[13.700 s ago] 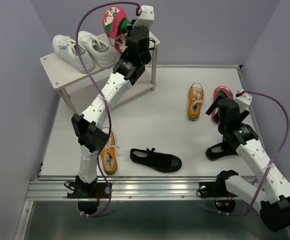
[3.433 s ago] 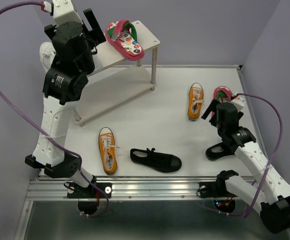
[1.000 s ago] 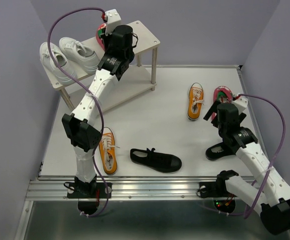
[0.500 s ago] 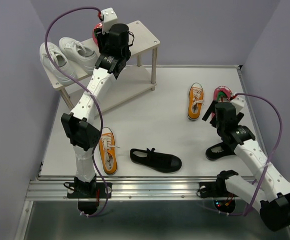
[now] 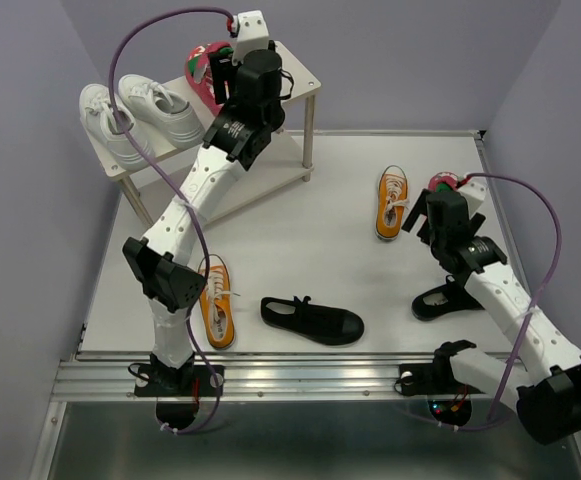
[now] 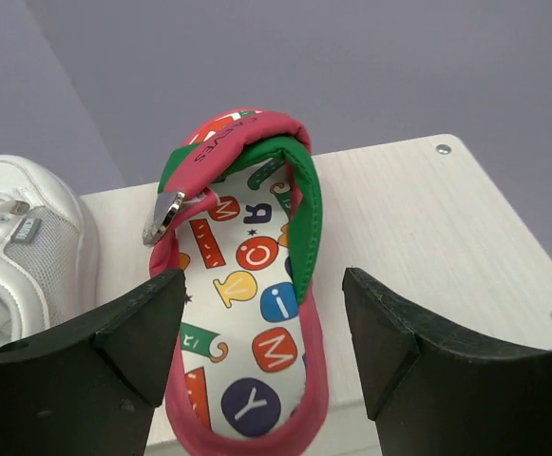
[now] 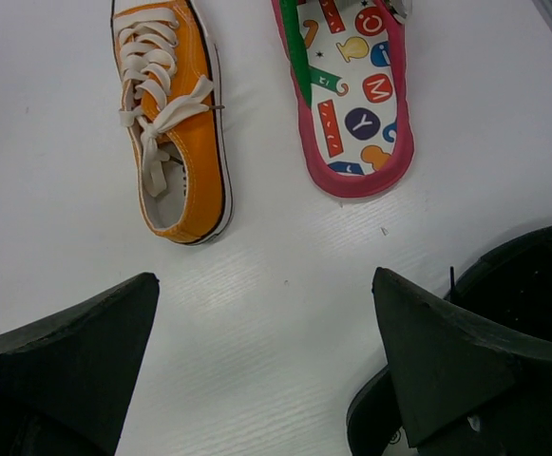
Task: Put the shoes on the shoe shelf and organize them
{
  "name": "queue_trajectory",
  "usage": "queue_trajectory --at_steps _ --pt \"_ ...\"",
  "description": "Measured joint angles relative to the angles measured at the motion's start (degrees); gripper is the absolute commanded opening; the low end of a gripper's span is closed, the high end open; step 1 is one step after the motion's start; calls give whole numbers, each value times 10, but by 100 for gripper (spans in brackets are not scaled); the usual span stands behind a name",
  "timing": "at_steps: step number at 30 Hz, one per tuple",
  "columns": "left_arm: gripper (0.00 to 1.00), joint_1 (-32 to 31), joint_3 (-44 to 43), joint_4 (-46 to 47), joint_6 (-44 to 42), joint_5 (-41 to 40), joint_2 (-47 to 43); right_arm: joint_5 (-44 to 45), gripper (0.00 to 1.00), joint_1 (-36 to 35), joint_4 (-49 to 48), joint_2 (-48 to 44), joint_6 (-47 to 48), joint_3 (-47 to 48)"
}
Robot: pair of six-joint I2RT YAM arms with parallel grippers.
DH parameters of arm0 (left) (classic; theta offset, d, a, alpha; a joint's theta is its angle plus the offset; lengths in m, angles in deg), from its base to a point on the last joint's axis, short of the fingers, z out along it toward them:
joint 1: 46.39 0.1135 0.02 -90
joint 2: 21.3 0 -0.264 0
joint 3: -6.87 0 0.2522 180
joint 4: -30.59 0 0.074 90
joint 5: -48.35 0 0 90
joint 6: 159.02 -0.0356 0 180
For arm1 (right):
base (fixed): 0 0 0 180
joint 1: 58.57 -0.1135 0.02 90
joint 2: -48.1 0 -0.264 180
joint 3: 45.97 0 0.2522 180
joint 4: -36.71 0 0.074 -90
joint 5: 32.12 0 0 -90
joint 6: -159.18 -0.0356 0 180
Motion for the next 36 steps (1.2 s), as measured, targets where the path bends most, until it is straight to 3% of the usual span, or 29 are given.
queue_trajectory --at_steps 8,11,15,20,24,31,36 --pt "79 -33 14 14 -18 -11 -78 -10 100 14 6 106 21 91" --pt "79 -45 24 20 -21 -18 -116 -39 100 77 5 146 30 118" --pt "79 -103 62 24 -12 -24 -170 -74 100 157 2 189 35 145" --pt "79 -207 108 10 28 -11 -197 -95 100 188 -1 251 35 179" --pt "79 -257 183 -15 90 44 -206 -84 95 189 -7 283 40 185" --pt "82 -261 311 -31 157 120 -223 -39 79 200 -28 290 75 180" --pt "83 -262 334 -33 171 139 -233 -32 74 231 -50 304 89 180"
